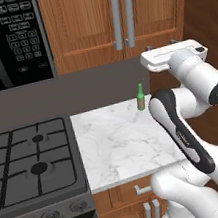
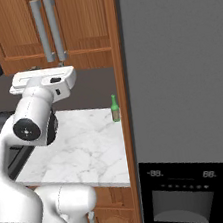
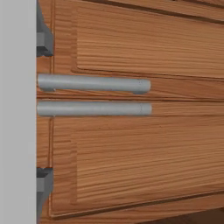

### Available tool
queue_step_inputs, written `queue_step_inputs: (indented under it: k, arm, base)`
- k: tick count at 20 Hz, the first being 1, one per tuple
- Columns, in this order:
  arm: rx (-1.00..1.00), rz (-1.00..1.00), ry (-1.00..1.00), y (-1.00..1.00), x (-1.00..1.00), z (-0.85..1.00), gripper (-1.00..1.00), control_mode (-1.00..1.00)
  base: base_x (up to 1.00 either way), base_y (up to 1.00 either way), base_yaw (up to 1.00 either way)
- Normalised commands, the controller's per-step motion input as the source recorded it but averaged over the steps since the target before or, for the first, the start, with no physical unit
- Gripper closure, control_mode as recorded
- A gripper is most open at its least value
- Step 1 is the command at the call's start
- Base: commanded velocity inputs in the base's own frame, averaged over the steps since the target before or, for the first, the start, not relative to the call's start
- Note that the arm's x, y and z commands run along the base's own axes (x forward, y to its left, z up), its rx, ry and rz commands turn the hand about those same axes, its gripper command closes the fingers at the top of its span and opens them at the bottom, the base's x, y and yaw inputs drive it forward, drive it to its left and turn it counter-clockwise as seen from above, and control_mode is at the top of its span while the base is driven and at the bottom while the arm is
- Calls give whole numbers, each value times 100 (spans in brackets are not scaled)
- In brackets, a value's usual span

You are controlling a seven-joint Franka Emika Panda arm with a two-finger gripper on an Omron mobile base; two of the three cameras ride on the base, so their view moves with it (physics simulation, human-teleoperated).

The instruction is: Pick the bar soap and sponge from the cabinet and place them on the counter.

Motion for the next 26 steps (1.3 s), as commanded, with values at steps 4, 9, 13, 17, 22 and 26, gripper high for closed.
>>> queue_step_inputs:
  k: [4, 9, 13, 17, 22, 26]
  arm:
    - [0, 0, -5, 2, 4, 16, -100, -100]
    - [0, 0, -1, 4, 13, 4, -100, -100]
    - [0, 0, 0, 1, 25, 0, -100, -100]
    - [0, 0, 0, 0, 30, 0, -100, -100]
    - [0, 0, 0, 0, 33, 0, -100, -100]
    - [0, 0, 0, 0, 27, 0, -100, -100]
  base:
    - [0, 0, 0]
    - [0, 0, 0]
    - [0, 0, 0]
    - [0, 0, 0]
    - [0, 0, 0]
    - [0, 0, 0]
